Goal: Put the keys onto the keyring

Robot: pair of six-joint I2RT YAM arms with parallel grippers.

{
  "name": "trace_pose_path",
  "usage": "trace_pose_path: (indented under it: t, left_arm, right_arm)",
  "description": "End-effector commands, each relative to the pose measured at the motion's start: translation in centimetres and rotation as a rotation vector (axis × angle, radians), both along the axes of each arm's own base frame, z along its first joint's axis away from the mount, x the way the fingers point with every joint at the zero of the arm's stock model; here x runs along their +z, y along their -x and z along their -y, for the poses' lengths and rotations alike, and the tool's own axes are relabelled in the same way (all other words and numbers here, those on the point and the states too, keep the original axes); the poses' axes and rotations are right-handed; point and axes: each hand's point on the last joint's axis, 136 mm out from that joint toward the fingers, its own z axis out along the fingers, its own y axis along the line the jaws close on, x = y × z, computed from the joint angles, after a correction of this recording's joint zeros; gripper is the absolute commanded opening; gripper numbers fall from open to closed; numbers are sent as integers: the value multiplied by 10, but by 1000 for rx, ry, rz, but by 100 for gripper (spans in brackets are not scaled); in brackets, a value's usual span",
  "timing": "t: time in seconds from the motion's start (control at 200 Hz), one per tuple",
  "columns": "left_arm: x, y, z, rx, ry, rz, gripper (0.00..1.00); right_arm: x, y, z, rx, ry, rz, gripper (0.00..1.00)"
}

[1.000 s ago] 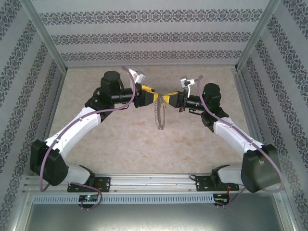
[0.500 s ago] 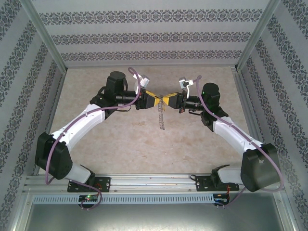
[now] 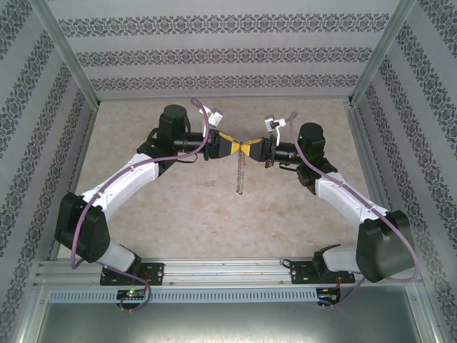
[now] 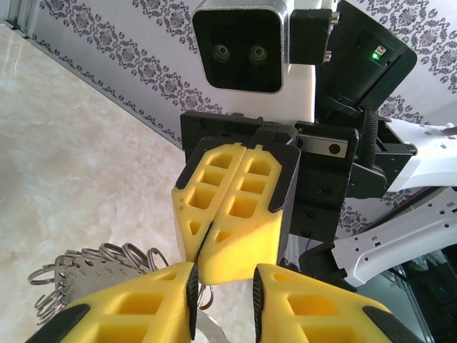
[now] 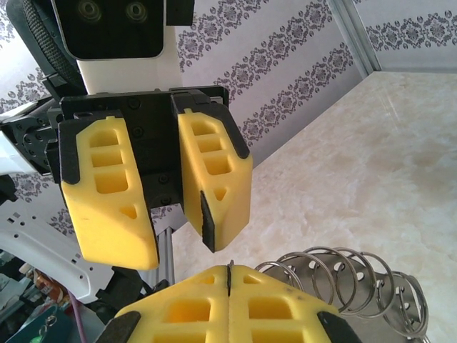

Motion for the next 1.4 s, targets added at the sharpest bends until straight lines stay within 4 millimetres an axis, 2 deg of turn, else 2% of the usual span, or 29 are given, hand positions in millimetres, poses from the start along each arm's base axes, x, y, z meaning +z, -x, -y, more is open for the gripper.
trace_pose_path:
  t: [0.0,0.205,0.395,0.64,1.134,1.394]
  left_arm:
    - [5,-4,-3,25,16,33,29]
    - [8,-7,-6,55,16,47,33]
    - [10,-1,-2,2,40,34,32]
    - [7,5,0,-31,56,14,32]
    - [-6,3,4,-27,42,-3,32]
    - [-5,6,6,-49,55,-7,22]
  right_arm:
    - [26,8,-1,46,-24,118,0]
    - [29,15,1,56,-29,138,0]
    - [31,13,1,45,-30,143,0]
    - [30,10,0,39,-30,137,0]
    - [28,6,0,26,-28,129,0]
    - [27,3,-1,24,-27,120,0]
